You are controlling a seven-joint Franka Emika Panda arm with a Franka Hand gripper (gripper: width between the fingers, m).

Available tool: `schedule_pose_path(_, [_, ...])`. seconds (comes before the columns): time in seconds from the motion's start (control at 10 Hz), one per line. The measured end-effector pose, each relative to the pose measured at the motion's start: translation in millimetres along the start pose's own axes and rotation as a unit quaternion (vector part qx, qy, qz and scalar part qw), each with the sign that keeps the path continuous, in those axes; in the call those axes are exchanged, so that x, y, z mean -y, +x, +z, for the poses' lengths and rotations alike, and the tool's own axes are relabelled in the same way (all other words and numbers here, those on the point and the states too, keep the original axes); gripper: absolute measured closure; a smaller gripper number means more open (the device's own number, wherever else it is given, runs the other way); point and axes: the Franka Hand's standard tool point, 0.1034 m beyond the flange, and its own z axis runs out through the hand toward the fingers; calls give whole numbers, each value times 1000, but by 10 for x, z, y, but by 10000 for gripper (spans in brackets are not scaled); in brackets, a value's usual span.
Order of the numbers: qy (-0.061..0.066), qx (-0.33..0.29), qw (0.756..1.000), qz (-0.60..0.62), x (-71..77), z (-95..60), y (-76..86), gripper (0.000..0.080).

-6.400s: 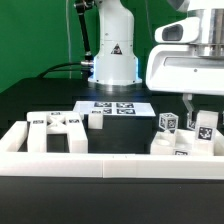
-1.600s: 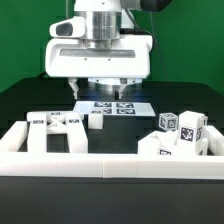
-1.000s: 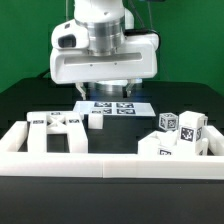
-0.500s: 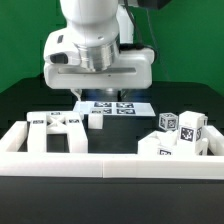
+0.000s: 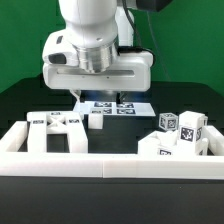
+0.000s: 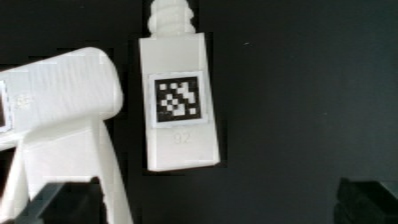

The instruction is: Assemble chair

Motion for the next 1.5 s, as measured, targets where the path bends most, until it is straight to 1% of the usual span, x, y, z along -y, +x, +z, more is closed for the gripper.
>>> schedule_pose_path(0.2, [1, 9, 1000, 3, 11, -3, -6, 150])
schedule_pose_path(0.3, [2, 29, 1000, 3, 11, 25, -51, 150])
schedule_pose_path(0.4, [2, 68, 998, 3, 12, 54, -79, 150])
schedule_pose_path(0.5, [-1, 81, 997, 3, 0, 79, 1, 150])
schedule_pose_path(0.6, [1, 109, 994, 5, -16, 113, -32, 150])
schedule_pose_path(0.7, [0, 117, 993, 7, -39, 151, 7, 150])
schedule_pose_path(0.8, [-2, 110, 994, 5, -24, 147, 35, 150])
schedule_pose_path(0.9, [-3, 110, 994, 5, -21, 156, 36, 150])
schedule_pose_path(1.1, [-5, 121, 993, 6, -32, 254, 33, 150])
schedule_pose_path(1.2, [-5, 121, 993, 6, -35, 263, 35, 150])
schedule_pose_path(1.3, [-4, 135, 991, 6, -36, 268, -7, 150])
schedule_pose_path(1.4, [-1, 174, 985, 8, -41, 284, -62, 150])
schedule_pose_path(1.5, [-4, 177, 984, 7, -40, 291, -4, 150])
